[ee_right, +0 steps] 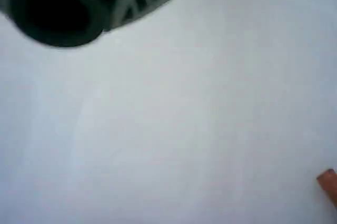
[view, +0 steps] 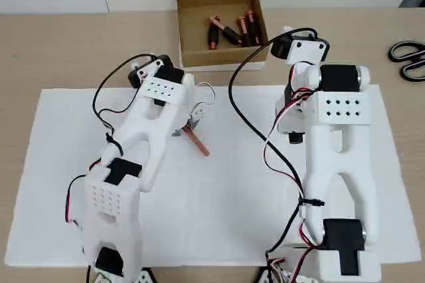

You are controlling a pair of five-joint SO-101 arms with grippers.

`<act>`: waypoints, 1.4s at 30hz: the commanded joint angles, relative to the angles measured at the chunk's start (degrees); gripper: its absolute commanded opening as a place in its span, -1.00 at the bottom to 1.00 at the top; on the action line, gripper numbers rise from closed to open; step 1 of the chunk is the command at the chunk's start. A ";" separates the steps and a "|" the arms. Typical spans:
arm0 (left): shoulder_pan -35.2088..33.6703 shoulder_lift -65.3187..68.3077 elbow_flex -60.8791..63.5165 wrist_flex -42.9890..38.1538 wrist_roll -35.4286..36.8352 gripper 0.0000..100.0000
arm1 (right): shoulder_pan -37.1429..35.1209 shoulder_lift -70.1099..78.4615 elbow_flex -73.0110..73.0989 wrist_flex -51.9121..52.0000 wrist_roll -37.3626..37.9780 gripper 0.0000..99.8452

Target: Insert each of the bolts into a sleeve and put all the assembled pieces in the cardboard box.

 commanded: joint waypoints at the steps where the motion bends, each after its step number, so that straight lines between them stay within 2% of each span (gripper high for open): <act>1: -0.53 0.53 -1.45 1.32 0.35 -0.80 | 0.40 -2.33 -0.26 -0.04 0.18 -0.99; 5: -0.53 0.62 -3.03 2.37 0.35 -0.81 | 0.40 -2.33 -0.26 -0.04 0.18 -0.99; 10: -0.44 0.79 -3.91 2.81 0.09 -0.99 | 0.40 -2.33 -0.26 -0.04 0.09 -0.99; 16: 1.93 0.79 -3.91 2.81 -0.26 -0.99 | 0.40 -2.33 -0.26 -0.04 0.09 -0.99; 20: 2.90 0.26 -5.32 3.34 -5.45 -0.99 | 0.40 -2.42 -0.26 -0.04 0.18 -0.99; 27: 2.55 0.44 -18.86 17.58 -23.12 -0.99 | 0.40 -2.42 -0.26 -0.04 0.18 -0.99; 30: 1.05 0.26 -19.47 17.58 -28.31 -0.99 | 0.40 -2.42 -0.26 -0.04 0.18 -0.99; 35: -0.70 0.26 -19.56 17.41 -34.90 -0.99 | 0.40 -2.68 -0.26 -0.04 0.18 -0.99; 42: -1.85 0.79 -19.47 17.23 -37.01 -0.99 | 0.40 -2.59 -0.26 -0.04 0.26 -0.99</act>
